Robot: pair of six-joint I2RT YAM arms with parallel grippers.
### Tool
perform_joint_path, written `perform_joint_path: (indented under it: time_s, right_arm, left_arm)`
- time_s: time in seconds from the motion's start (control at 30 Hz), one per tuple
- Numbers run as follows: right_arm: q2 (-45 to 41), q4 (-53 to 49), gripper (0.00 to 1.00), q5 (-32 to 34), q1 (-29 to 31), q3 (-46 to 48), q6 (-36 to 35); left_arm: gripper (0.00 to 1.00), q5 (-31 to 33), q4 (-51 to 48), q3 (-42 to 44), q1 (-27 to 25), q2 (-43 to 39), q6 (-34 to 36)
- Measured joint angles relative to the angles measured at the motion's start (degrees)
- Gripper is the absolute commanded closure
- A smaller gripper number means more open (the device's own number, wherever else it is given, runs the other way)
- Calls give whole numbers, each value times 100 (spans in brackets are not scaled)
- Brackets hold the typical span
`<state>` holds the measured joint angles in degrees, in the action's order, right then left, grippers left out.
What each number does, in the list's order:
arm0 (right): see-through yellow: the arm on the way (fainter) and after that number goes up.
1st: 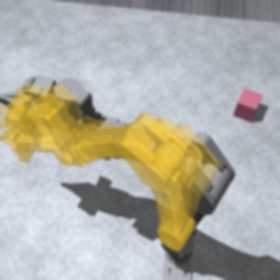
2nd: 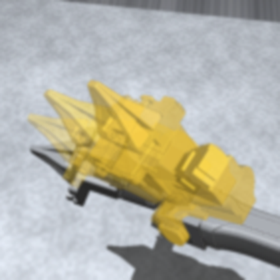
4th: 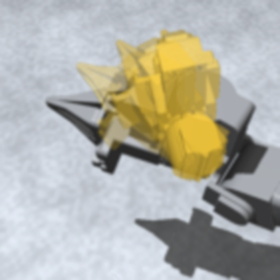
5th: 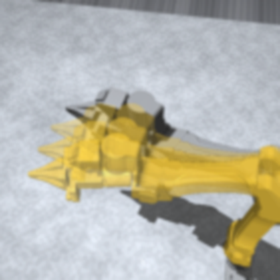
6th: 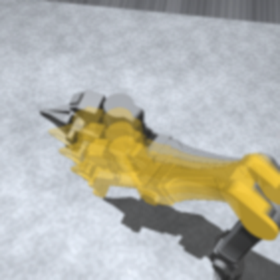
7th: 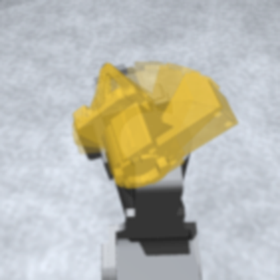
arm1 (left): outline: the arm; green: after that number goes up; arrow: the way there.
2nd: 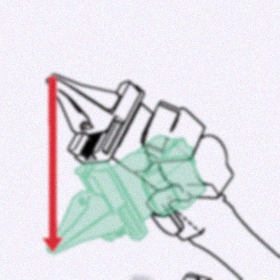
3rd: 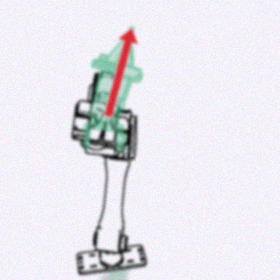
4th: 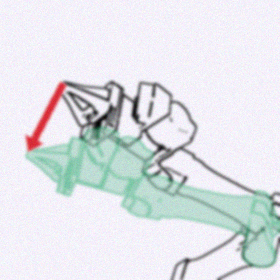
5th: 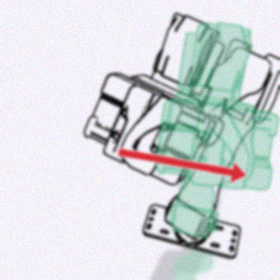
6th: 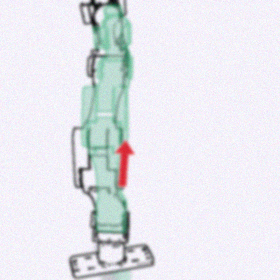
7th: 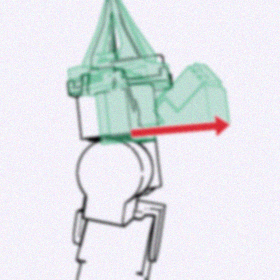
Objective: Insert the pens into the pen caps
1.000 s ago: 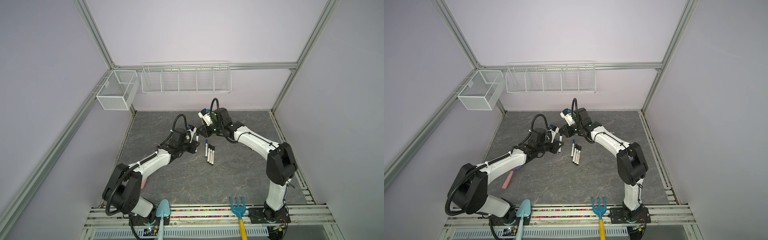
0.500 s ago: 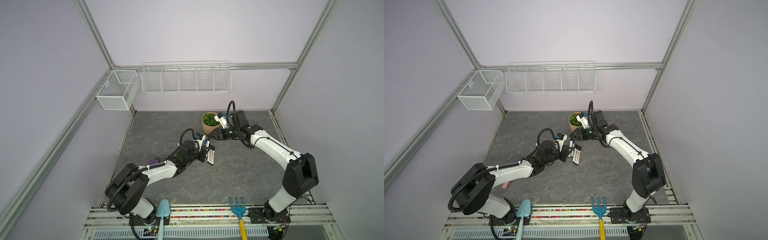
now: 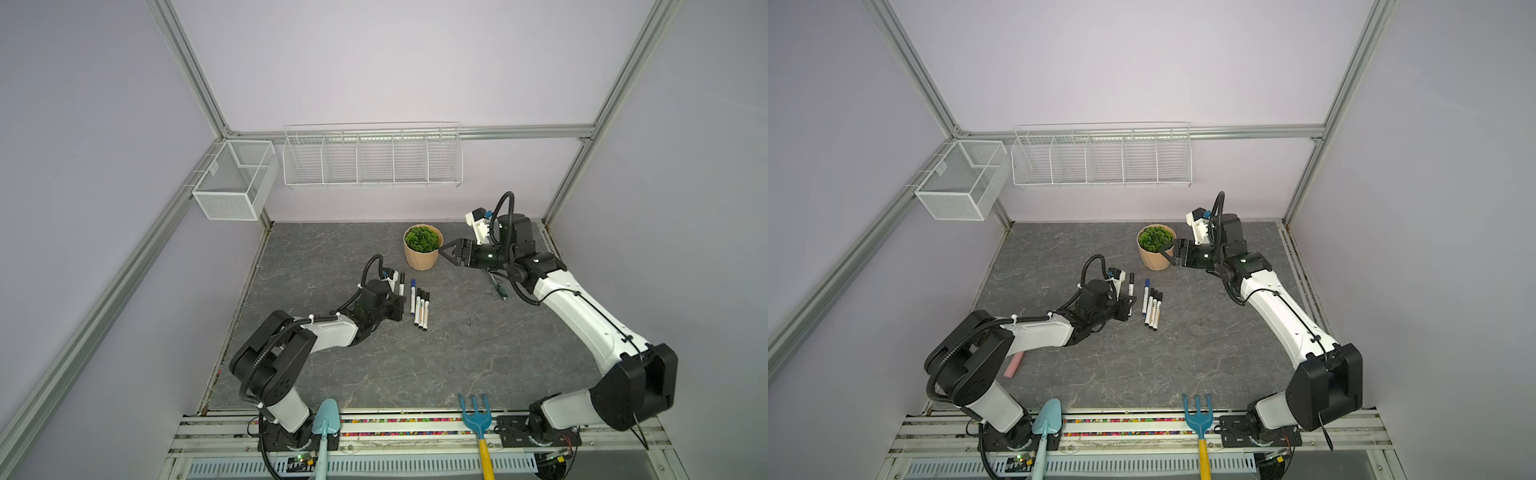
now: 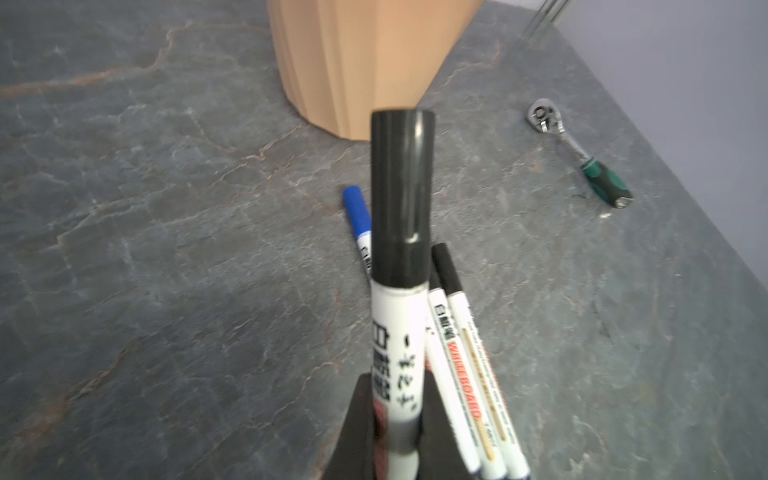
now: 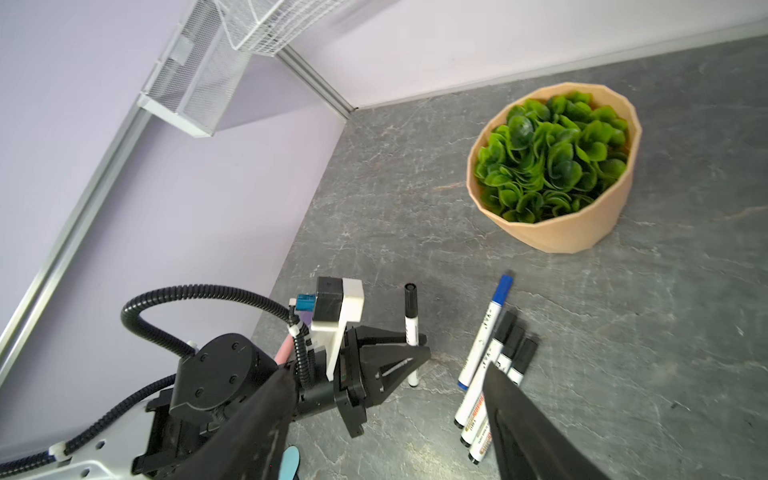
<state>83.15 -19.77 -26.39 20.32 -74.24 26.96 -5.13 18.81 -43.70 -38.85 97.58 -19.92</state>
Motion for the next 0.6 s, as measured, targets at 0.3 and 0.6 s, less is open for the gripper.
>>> perform_joint_path:
  time_s: [0.3,0.6]
  right_arm:
    - [151,-120,25,614,-376,496,205]
    - [286,-136,25,883,-566,901,376]
  left_arm:
    - [72,-332,-1008,-1228,138,1051,-72]
    - [51,-527,-1027,-1248,140,1117,-90]
